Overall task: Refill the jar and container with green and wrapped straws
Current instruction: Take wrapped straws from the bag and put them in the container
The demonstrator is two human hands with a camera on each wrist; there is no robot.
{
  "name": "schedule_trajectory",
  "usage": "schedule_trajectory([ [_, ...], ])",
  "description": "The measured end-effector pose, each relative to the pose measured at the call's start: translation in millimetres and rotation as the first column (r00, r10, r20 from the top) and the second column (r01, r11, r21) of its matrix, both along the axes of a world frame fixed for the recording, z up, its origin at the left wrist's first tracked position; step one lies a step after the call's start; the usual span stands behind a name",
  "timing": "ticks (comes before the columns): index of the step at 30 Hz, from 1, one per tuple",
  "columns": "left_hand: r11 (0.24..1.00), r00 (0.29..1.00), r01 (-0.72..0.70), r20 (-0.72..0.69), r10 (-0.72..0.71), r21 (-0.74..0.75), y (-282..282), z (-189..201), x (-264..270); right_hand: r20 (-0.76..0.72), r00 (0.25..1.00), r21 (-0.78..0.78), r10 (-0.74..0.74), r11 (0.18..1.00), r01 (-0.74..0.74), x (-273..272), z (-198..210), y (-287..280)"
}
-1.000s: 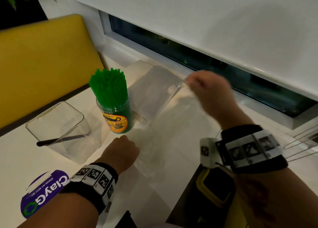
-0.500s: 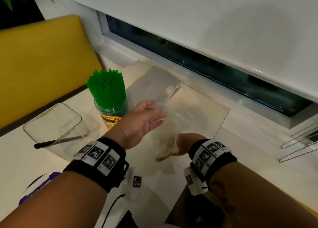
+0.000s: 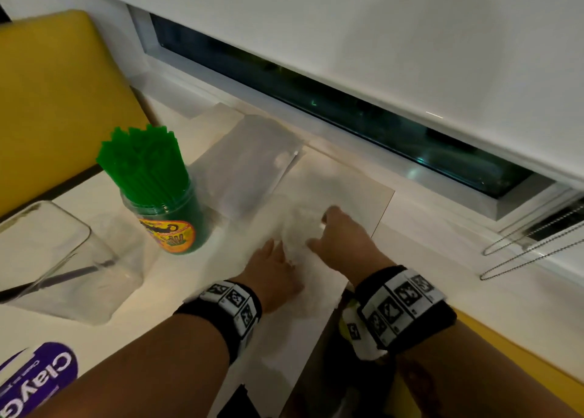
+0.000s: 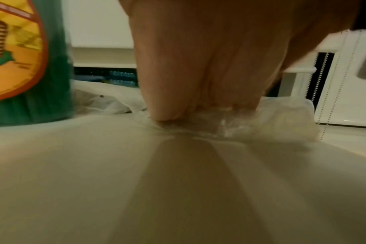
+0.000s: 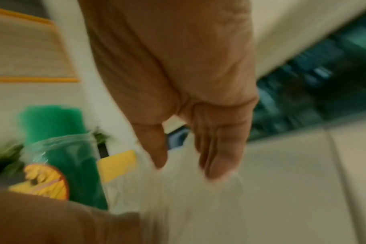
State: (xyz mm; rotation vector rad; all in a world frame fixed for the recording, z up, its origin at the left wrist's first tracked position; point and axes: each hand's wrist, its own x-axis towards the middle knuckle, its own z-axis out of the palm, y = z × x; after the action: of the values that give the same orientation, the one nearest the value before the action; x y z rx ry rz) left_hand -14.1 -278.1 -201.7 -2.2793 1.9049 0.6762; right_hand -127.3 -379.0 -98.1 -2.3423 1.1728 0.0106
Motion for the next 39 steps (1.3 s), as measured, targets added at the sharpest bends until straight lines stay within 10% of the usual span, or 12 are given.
schedule_trajectory([
  [3, 0.993, 0.996, -0.083, 0.016, 0.082, 0.078, -3.1, 1.7, -7.1, 0.203, 0.956, -0.337, 0.213, 0.931, -0.136, 11.6, 4.0, 3.4],
  [7, 0.997, 0.994, -0.056, -0.087, 0.06, 0.043, -9.2, 16.9, 4.4, -0.439, 0.73, 0.001, 0.524, 0.813, -0.583, 22.1, -39.5, 14.6],
  [9, 0.988, 0.962, -0.139, -0.246, 0.118, -0.071, -3.4, 29.1, 14.8, -0.51, 0.65, 0.02, 0.564, 0.763, -0.646, 16.9, -64.1, 2.5],
  [14, 0.681, 0.703, -0.661, -0.578, 0.414, -0.317, 26.3, 26.4, 41.9, -0.396, 0.864, -0.05, 0.312, 0.932, -0.36, 24.6, -66.3, -67.0],
  [19, 0.434, 0.52, -0.846, -0.659, 0.543, -0.31, 38.9, 17.7, 61.1, -0.642, 0.727, -0.163, 0.245, 0.883, -0.441, 36.5, -31.2, -98.6],
  [23, 0.432, 0.521, -0.847, -0.643, 0.561, -0.309, 44.1, 19.9, 68.7, -0.306, 0.935, -0.391, 0.179, 0.872, -0.295, 91.7, 4.2, -81.8],
  [26, 0.426, 0.519, -0.851, -0.623, 0.586, -0.308, 44.1, 22.6, 72.6, 0.081, 0.996, 0.227, -0.038, 0.974, 0.018, 131.6, 4.5, -54.9],
  [28, 0.415, 0.504, -0.86, -0.628, 0.593, -0.298, 44.7, 23.2, 76.8, 0.106, 0.982, 0.594, -0.158, 0.802, 0.065, 146.6, -7.4, -39.4],
  [34, 0.522, 0.591, -0.8, -0.54, 0.6, -0.296, 56.3, 29.3, 83.5, -0.13, 0.985, 0.364, -0.11, 0.919, 0.151, 179.5, -40.7, -36.6],
  [39, 0.508, 0.6, -0.794, -0.562, 0.569, -0.333, 68.9, 28.7, 84.9, 0.181, 0.906, 0.546, -0.383, 0.805, 0.231, 183.5, -35.3, -30.8],
])
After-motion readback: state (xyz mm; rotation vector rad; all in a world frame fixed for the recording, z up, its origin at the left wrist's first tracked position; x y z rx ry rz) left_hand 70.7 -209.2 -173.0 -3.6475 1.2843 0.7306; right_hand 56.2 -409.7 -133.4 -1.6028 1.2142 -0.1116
